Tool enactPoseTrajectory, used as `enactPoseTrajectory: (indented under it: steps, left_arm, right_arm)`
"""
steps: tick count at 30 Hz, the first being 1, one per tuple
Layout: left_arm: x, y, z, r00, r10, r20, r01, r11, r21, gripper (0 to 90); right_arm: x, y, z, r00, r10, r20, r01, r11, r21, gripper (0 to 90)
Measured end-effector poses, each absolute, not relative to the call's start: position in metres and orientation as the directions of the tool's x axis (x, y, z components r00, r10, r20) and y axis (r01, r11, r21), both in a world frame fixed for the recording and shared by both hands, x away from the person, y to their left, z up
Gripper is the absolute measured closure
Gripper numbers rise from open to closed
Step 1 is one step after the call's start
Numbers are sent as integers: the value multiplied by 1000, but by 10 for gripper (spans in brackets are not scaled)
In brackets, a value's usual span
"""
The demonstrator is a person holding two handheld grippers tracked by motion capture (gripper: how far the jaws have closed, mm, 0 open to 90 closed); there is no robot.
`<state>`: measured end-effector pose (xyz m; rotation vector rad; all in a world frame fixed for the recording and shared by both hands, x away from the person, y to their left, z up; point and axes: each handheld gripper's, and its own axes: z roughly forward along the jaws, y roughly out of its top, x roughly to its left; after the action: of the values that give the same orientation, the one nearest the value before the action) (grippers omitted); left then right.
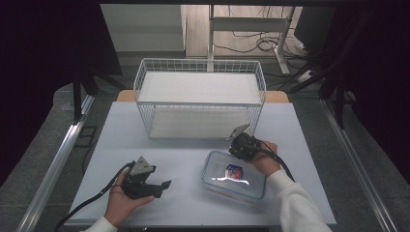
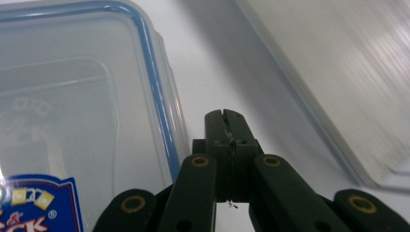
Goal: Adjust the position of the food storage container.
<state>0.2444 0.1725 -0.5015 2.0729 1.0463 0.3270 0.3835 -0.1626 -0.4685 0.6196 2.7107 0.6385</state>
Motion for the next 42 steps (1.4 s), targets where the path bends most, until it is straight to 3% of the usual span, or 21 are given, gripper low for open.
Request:
enactPoseTrajectory:
  steps: [10, 18, 23, 27, 33, 42]
  left_arm:
    - [245, 173, -501, 626, 773, -100, 570, -367, 736, 214]
    - [244, 174, -502, 622, 778, -86, 568, -374, 733, 212]
    - [244, 174, -501, 623, 777, -88, 568, -372, 734, 212]
    - [246, 174, -501, 617, 780, -101, 575, -360, 735, 213]
    - [248, 173, -500, 625, 769, -137, 579, -339, 741, 213]
    - [249, 170, -501, 628, 767, -134, 582, -348, 735, 213]
  right_arm:
    - [368, -138, -470, -900, 394, -185, 271, 841, 468, 890]
    - [350, -179, -442, -788, 594, -162, 378, 674, 634, 890]
    - [332, -207, -434, -735, 663, -141, 428, 615, 662, 890]
    - [310, -249, -435, -637, 761, -125, 493, 526, 693, 889]
    - [289, -284, -451, -559, 829, -31, 601, 430, 673, 889]
    - [280, -285, -468, -578, 816, -11, 637, 459, 620, 889]
